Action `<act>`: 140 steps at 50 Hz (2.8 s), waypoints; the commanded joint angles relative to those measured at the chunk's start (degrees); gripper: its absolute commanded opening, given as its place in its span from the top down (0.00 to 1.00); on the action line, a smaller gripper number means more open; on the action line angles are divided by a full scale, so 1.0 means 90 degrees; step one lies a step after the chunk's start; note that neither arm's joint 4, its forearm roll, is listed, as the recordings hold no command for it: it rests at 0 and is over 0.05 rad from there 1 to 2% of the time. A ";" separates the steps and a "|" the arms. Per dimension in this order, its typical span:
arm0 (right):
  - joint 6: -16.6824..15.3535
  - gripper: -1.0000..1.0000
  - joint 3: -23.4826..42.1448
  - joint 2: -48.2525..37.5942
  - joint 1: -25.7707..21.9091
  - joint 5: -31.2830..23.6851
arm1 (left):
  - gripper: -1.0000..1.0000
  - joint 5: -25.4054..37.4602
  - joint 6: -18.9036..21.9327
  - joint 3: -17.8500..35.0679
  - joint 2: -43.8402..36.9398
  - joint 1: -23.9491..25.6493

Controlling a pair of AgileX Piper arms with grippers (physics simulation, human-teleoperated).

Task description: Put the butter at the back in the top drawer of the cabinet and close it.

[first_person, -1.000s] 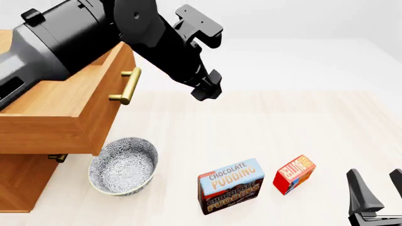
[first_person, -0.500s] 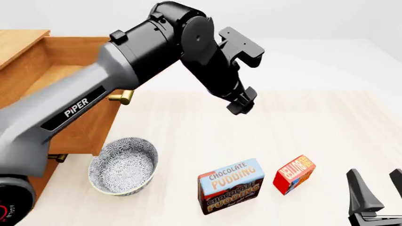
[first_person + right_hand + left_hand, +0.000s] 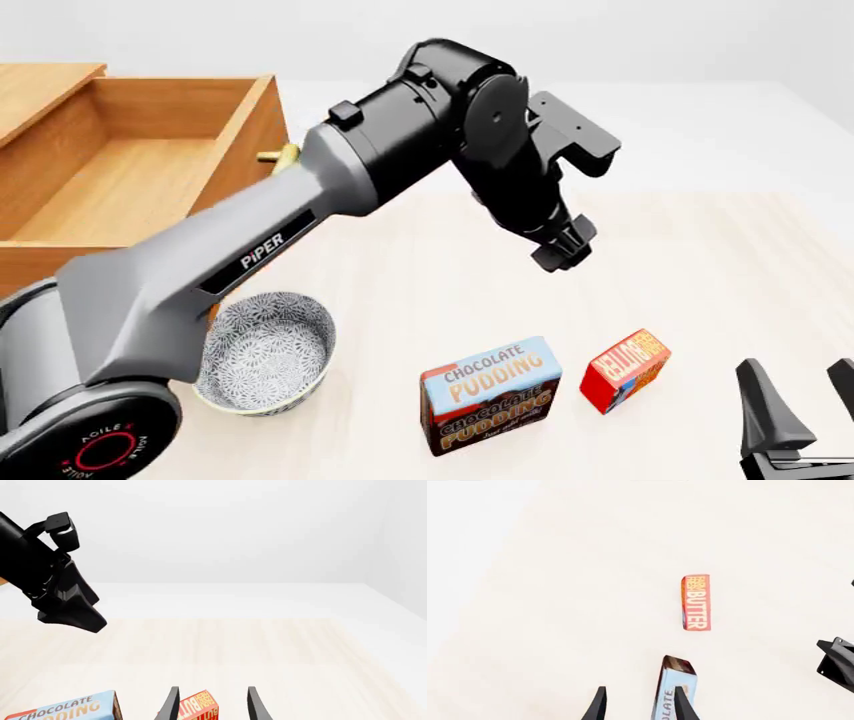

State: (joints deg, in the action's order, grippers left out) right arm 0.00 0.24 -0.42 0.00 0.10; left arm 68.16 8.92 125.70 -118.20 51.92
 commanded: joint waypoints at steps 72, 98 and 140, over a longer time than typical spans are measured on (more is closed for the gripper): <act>0.0000 0.00 0.0000 0.0000 0.0000 0.0000 | 0.00 0.0192 -0.0549 0.1443 -0.1901 0.0925; 0.0000 0.00 0.0000 0.0000 0.0000 0.0000 | 0.00 0.0192 -0.0562 0.1647 -0.2253 0.0940; 0.0000 0.00 0.0000 0.0000 0.0000 0.0000 | 0.00 0.0192 -0.0429 0.2057 -0.2767 0.0917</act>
State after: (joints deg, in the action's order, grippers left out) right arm 0.00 0.24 -0.42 0.00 0.10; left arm 69.89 4.91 143.26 -141.94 60.00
